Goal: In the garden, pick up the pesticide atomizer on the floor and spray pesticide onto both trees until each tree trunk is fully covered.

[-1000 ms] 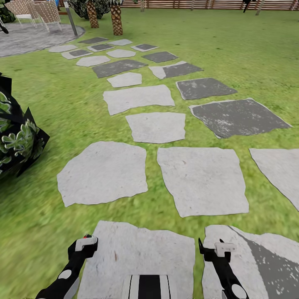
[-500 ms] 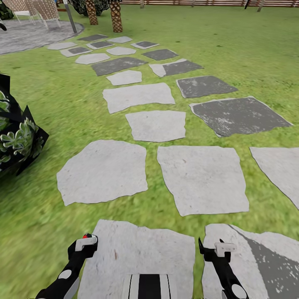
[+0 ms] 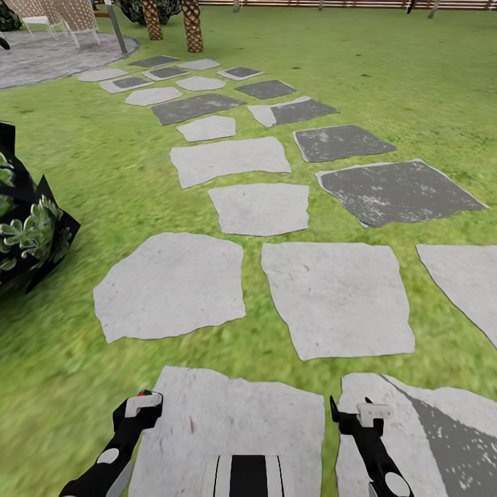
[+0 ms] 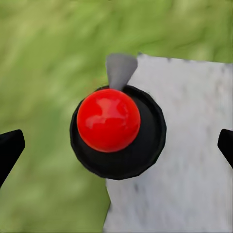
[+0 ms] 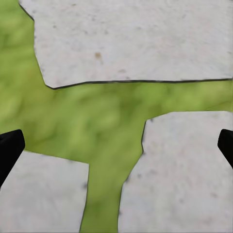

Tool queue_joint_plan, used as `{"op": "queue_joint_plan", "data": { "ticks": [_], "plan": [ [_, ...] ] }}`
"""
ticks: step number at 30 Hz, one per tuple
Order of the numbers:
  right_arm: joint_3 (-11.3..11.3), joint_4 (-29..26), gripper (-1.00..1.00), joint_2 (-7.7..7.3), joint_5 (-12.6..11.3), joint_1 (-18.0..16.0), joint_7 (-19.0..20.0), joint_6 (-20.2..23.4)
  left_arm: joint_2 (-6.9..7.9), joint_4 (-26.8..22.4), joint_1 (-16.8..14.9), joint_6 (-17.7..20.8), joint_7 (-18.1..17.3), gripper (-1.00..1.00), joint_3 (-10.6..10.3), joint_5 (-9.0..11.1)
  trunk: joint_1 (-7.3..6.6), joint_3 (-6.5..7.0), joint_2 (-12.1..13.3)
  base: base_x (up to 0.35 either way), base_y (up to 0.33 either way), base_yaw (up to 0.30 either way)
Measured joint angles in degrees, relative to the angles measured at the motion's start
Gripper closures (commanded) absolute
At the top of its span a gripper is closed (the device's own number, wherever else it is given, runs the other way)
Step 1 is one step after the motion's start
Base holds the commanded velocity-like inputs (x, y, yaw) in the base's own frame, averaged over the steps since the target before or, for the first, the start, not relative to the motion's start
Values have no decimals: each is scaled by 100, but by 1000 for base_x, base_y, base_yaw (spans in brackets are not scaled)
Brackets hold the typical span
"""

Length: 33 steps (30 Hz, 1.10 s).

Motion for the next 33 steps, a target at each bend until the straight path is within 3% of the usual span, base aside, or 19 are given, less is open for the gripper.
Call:
{"op": "queue_joint_plan", "data": {
  "ticks": [27,28,33],
  "plan": [
    [4,0,-100,0,0,0,0,0,3,0,0,-12,0,-100,-6,0,1,44,0,2,0,-11],
    [3,0,-100,0,0,0,0,-2,4,0,0,-13,0,100,-4,0,1,45,0,0,0,0],
    [5,0,-100,0,0,0,0,0,7,0,0,-16,-6,100,0,7,0,45,0,0,0,0]
  ]
}}
